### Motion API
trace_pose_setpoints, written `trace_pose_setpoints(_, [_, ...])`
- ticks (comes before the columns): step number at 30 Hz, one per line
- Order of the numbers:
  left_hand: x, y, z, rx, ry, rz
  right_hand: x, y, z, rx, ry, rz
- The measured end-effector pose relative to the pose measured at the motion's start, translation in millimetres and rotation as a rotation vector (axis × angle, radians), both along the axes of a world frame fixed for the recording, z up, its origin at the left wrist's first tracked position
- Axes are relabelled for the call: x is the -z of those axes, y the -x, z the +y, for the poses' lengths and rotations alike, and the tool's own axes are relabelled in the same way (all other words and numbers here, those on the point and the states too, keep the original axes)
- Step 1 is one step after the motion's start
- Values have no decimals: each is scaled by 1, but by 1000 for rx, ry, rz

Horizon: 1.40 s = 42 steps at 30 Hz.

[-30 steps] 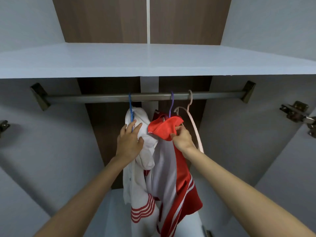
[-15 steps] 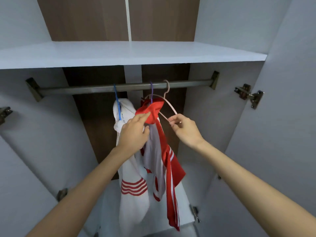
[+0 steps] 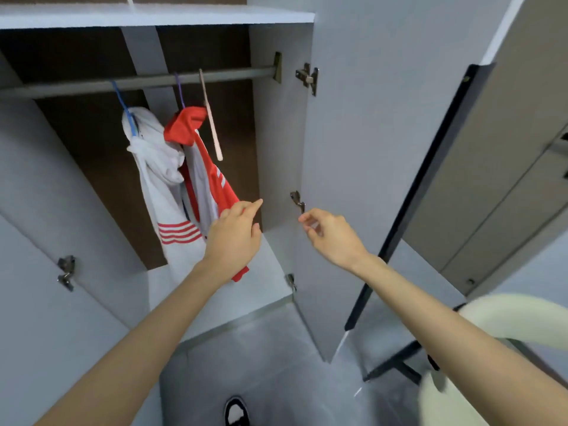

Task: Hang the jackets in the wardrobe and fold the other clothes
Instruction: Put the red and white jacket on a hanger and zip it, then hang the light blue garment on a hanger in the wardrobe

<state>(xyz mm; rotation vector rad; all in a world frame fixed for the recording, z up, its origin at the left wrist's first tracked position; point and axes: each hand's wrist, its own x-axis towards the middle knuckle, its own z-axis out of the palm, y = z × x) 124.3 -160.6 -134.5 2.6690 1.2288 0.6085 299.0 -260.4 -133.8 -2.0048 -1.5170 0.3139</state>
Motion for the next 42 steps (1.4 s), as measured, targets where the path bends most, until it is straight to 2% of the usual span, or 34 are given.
trace_pose_setpoints(4, [-3, -10, -58, 84, 18, 38, 8, -4, -79, 68, 3, -42])
trace_pose_setpoints(10, [-4, -22, -132, 266, -1, 123, 24, 11, -188, 285, 13, -8])
trace_pose_setpoints(18, [15, -3, -242, 599, 79, 152, 57, 82, -332, 625, 36, 75])
trace_pose_setpoints(25, [44, 4, -355, 907, 133, 256, 90, 145, -468, 917, 76, 138])
trace_pose_setpoints(34, [86, -34, -512, 1235, 147, 380, 142, 186, -635, 1249, 75, 277])
trace_pose_setpoints(42, [144, -80, -646, 1396, 170, 545, 200, 193, -761, 1513, 91, 503])
